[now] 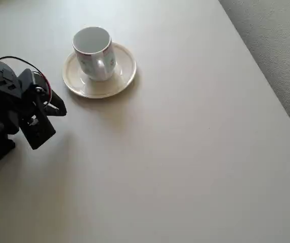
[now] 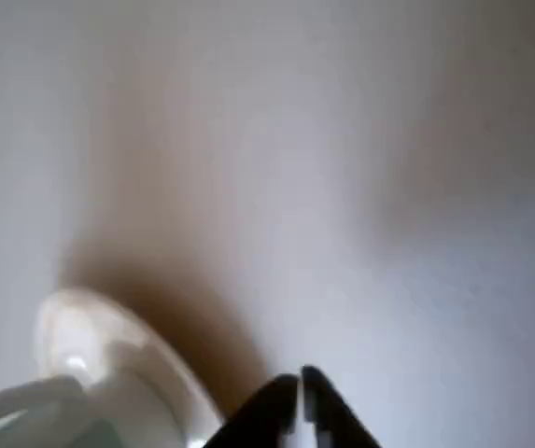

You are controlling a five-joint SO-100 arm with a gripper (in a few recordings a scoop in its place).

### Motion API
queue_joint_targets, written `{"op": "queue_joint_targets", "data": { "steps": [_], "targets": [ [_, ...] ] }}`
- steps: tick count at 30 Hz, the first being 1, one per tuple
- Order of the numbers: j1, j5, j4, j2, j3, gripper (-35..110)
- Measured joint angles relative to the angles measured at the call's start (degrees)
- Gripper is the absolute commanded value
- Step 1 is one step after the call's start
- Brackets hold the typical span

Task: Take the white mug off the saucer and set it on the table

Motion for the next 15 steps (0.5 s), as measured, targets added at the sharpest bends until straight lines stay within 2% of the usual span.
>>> {"op": "queue_joint_targets", "data": {
  "steps": [4, 7, 12, 15],
  "targets": [
    [-0.2, 0.0, 0.0, 0.0, 0.0, 2],
    [-0.2, -0.7, -0.2, 0.0, 0.3, 14],
    [1.7, -10.0, -1.9, -0.4, -0.3, 25],
    [-1.1, -15.3, 1.0, -2.2, -5.8, 26]
  ]
}}
